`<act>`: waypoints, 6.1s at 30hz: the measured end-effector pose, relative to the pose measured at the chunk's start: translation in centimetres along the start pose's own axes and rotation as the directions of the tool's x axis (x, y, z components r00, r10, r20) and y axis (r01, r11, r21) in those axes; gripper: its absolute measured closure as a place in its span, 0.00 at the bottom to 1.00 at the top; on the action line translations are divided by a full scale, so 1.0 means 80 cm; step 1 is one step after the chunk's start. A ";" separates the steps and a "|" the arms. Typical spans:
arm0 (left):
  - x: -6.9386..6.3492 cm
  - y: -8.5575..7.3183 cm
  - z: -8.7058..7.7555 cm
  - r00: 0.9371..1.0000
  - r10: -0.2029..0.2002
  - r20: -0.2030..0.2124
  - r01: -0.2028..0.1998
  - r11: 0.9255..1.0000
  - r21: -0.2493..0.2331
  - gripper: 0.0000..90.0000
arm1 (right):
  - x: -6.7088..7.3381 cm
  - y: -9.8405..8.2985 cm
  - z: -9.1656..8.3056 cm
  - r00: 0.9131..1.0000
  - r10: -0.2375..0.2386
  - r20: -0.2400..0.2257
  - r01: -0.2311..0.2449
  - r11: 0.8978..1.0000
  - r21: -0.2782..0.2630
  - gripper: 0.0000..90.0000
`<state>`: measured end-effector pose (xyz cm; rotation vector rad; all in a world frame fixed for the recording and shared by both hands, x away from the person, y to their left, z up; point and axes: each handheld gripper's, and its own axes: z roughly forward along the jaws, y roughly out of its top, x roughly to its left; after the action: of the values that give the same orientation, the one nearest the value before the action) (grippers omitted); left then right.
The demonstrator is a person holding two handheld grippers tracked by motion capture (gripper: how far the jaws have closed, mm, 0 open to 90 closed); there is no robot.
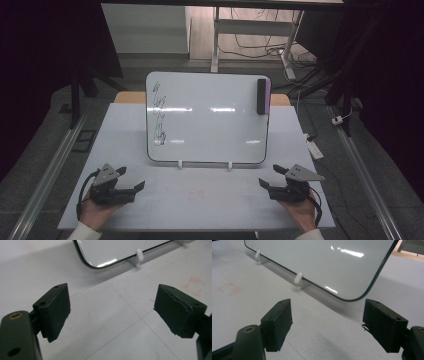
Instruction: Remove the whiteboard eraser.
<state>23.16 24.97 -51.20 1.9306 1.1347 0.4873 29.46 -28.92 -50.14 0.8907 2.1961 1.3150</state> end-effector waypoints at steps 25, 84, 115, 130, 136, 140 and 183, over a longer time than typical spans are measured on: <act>0.002 0.003 -0.001 1.000 -0.012 0.012 0.012 1.000 -0.002 0.16 | 0.011 0.036 -0.013 0.997 0.019 0.069 -0.016 0.999 -0.036 0.29; 0.012 0.002 0.005 1.000 -0.023 0.011 0.023 1.000 0.002 0.16 | -0.049 0.238 0.083 0.911 0.095 0.401 -0.098 0.995 -0.014 0.67; -0.028 0.078 0.001 0.980 0.037 0.197 -0.040 0.999 0.008 0.18 | 0.084 0.142 0.064 0.964 -0.266 -0.009 0.266 0.963 0.039 0.72; -0.065 0.166 0.030 0.926 0.089 0.367 -0.132 0.987 0.094 0.22 | 0.141 0.112 0.090 0.868 -0.454 -0.199 0.471 0.881 0.049 0.72; -0.071 0.202 0.051 0.893 0.090 0.440 -0.188 0.965 0.185 0.23 | 0.154 0.106 0.097 0.810 -0.542 -0.224 0.564 0.825 0.041 0.72; -0.075 0.212 0.076 0.876 0.070 0.477 -0.223 0.936 0.272 0.23 | 0.165 0.102 0.100 0.769 -0.599 -0.225 0.620 0.784 0.031 0.72; -0.089 0.159 0.083 0.920 0.173 0.353 -0.249 0.951 0.182 0.43 | 0.118 0.100 0.080 0.962 -0.183 -0.202 0.176 0.983 -0.052 0.41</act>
<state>30.69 12.61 -44.33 2.2446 0.7905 0.1363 29.39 -15.53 -46.34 0.5472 2.3396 1.4035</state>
